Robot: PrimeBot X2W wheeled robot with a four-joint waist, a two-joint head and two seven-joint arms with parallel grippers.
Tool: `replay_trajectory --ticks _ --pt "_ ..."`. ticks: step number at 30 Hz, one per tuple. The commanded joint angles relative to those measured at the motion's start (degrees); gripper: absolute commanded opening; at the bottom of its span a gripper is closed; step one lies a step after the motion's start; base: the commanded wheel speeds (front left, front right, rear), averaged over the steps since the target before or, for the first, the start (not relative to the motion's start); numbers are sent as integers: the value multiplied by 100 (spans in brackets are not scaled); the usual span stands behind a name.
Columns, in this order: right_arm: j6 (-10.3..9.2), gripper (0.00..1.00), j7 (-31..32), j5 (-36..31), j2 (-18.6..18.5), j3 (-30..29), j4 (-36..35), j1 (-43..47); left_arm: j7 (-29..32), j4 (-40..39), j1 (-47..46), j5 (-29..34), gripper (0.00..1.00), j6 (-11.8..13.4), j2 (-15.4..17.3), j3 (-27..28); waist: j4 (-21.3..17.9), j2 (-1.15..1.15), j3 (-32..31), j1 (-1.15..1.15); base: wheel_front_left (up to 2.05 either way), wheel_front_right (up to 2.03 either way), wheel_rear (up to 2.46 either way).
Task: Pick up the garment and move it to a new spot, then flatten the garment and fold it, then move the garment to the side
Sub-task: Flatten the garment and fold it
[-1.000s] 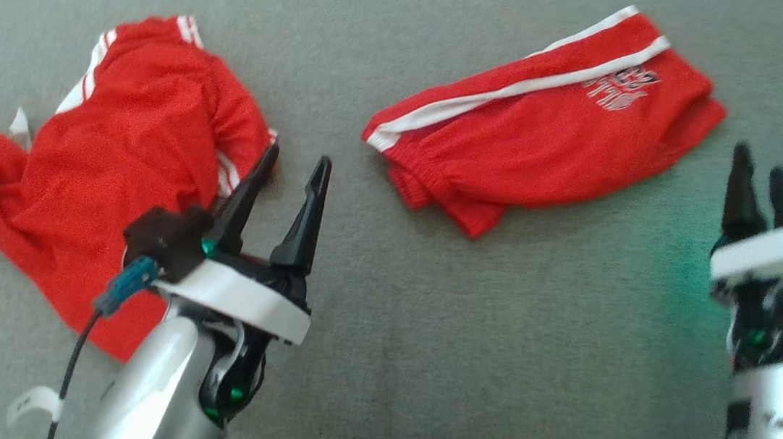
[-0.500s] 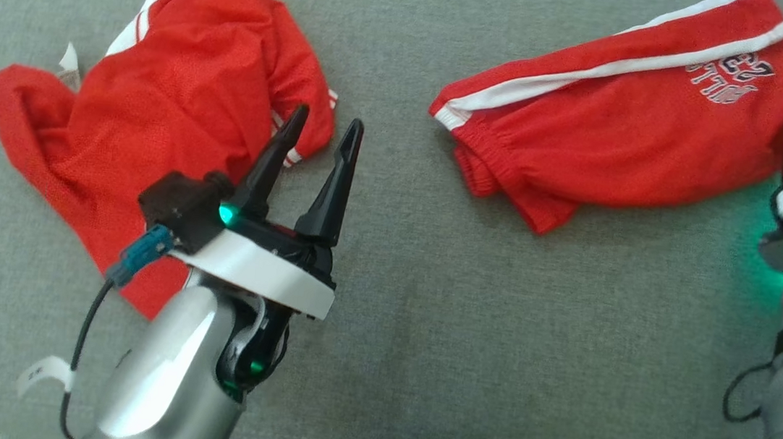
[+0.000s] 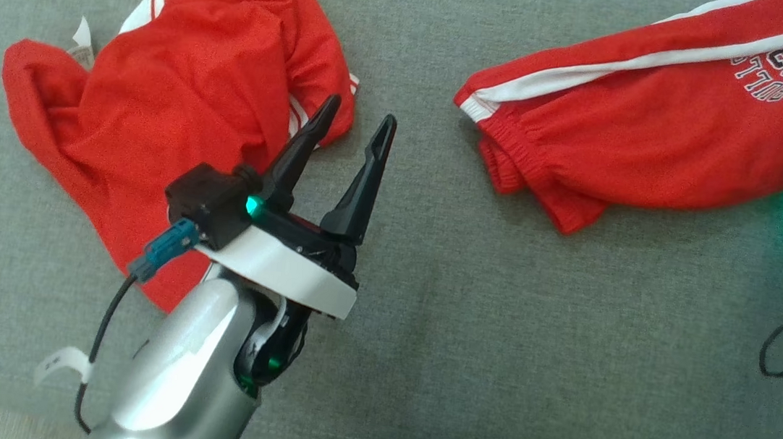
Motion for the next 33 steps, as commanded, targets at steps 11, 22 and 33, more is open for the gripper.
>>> replay_trajectory --ticks 11,22,33 --pt "-5 100 256 -260 3 426 325 -579 -29 -242 -265 -43 100 49 50 116 117 0 164 0 0 0 0" --pt "-5 0 -356 -359 -79 556 620 -701 -29 -183 -206 -90 100 62 50 164 1 0 -6 0 0 0 0" --pt "-5 0 -1292 -266 -213 377 684 -58 -29 -116 150 -54 100 19 50 302 -334 0 -575 0 0 0 0"
